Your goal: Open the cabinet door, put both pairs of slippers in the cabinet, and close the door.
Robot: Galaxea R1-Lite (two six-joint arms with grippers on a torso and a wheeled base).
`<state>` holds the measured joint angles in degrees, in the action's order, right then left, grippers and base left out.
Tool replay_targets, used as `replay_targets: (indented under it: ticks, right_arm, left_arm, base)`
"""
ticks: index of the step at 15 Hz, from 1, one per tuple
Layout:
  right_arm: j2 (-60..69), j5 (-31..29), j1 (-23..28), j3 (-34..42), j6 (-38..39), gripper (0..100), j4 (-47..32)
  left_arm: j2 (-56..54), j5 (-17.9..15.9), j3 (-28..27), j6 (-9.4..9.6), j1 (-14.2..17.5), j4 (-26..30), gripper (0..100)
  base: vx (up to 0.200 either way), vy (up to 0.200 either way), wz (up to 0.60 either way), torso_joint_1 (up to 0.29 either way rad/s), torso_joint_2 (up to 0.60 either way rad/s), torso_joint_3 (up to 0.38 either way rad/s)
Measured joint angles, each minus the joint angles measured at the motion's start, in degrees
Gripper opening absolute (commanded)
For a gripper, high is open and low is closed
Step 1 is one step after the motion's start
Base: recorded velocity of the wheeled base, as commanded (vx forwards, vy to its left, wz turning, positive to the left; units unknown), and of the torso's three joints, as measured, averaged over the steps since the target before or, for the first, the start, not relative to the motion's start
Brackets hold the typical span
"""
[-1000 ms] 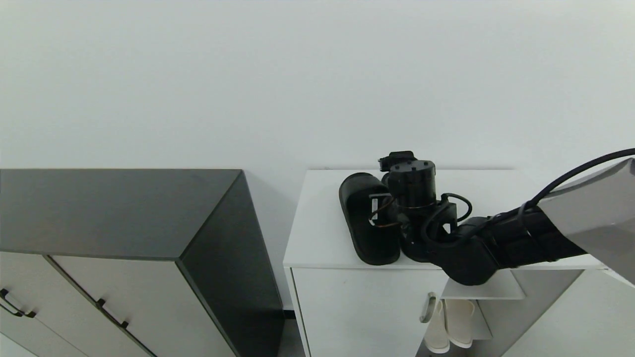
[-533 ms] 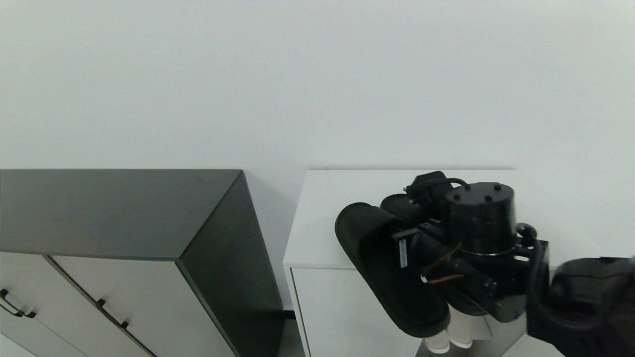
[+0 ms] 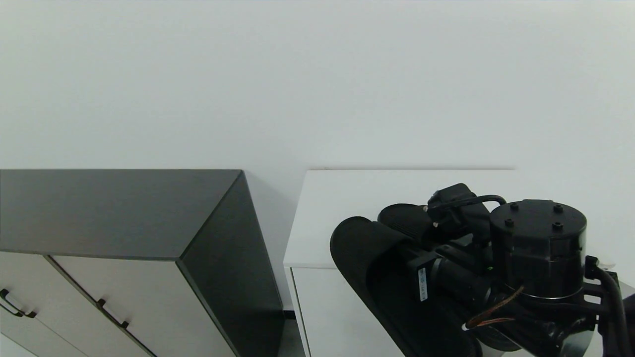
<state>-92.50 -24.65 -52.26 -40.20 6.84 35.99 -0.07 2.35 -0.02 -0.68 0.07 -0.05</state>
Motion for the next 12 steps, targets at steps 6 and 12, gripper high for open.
replay_targets:
  ticks: [6,12]
  right_arm:
    - [0.2,-0.2,-0.2,0.3,0.0,0,0.0]
    - [0.4,-0.1,-0.2,0.6,-0.1,0,0.0]
  left_arm:
    - [0.0,0.0,0.0,-0.05,0.0,0.0,0]
    - [0.0,0.0,0.0,-0.07,0.0,0.0,0]
  base:
    - [-0.167,0.000,0.00,0.008,0.00,0.003]
    - [-0.200,0.000,0.00,0.001,0.00,0.005]
